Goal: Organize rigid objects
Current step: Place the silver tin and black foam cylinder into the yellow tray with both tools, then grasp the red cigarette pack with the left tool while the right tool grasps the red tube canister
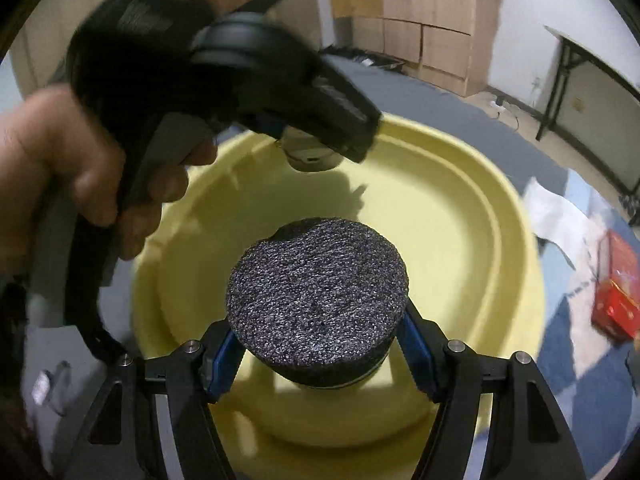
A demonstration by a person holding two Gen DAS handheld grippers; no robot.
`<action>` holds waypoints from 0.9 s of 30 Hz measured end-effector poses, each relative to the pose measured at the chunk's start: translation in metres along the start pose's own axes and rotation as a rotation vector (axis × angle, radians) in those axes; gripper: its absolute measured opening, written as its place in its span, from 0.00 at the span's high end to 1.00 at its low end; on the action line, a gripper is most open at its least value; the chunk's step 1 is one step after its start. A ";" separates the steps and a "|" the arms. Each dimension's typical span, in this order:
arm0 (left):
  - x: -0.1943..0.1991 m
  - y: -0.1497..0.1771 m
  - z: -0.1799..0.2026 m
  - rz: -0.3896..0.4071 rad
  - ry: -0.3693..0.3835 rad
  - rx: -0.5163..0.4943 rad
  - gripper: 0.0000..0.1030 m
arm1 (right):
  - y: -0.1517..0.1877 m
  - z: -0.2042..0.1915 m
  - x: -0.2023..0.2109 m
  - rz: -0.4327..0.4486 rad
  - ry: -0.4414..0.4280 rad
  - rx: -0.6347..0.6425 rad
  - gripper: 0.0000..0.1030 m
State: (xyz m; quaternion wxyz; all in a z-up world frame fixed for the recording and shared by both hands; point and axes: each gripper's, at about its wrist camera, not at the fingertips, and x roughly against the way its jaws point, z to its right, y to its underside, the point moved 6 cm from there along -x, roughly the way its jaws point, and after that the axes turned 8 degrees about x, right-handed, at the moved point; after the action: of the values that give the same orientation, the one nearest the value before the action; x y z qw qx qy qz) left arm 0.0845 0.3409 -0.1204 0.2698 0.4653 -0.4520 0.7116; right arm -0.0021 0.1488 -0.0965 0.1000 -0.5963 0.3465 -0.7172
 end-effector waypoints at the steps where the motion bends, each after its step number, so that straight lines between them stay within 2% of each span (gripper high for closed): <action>1: -0.006 0.003 -0.002 -0.014 0.000 0.007 0.48 | 0.001 -0.001 -0.007 -0.013 -0.006 -0.005 0.33; 8: -0.005 0.005 0.001 0.012 -0.015 -0.006 0.47 | -0.007 -0.008 -0.027 -0.016 -0.011 -0.027 0.32; 10: 0.005 0.002 0.004 0.031 -0.008 -0.006 0.40 | -0.001 -0.018 -0.019 -0.015 -0.026 -0.032 0.30; 12: 0.023 -0.005 0.010 0.072 0.006 -0.010 0.18 | -0.002 -0.016 -0.008 0.014 -0.012 -0.024 0.19; 13: 0.040 -0.010 0.017 0.112 0.017 -0.012 0.12 | 0.001 -0.013 0.004 0.048 -0.003 -0.031 0.11; 14: 0.051 -0.012 0.023 0.133 0.024 -0.016 0.00 | 0.004 -0.009 0.019 0.084 -0.002 -0.056 0.03; 16: 0.080 -0.014 0.047 0.184 0.055 -0.042 0.00 | 0.010 0.002 0.049 0.137 0.009 -0.118 0.00; 19: 0.106 -0.006 0.086 0.216 0.097 -0.093 0.00 | 0.030 0.033 0.093 0.182 0.070 -0.206 0.00; 25: 0.128 0.039 0.183 0.155 0.218 -0.198 0.00 | 0.116 0.116 0.199 0.193 0.275 -0.374 0.00; 27: 0.126 0.056 0.208 0.126 0.229 -0.255 0.00 | 0.153 0.145 0.228 0.175 0.353 -0.421 0.00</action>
State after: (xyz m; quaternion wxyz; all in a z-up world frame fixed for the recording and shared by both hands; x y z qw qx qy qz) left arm 0.0736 0.1249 0.0046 0.3312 0.3141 -0.5330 0.7125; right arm 0.0293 -0.1461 -0.0041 -0.0265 -0.4377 0.5499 -0.7108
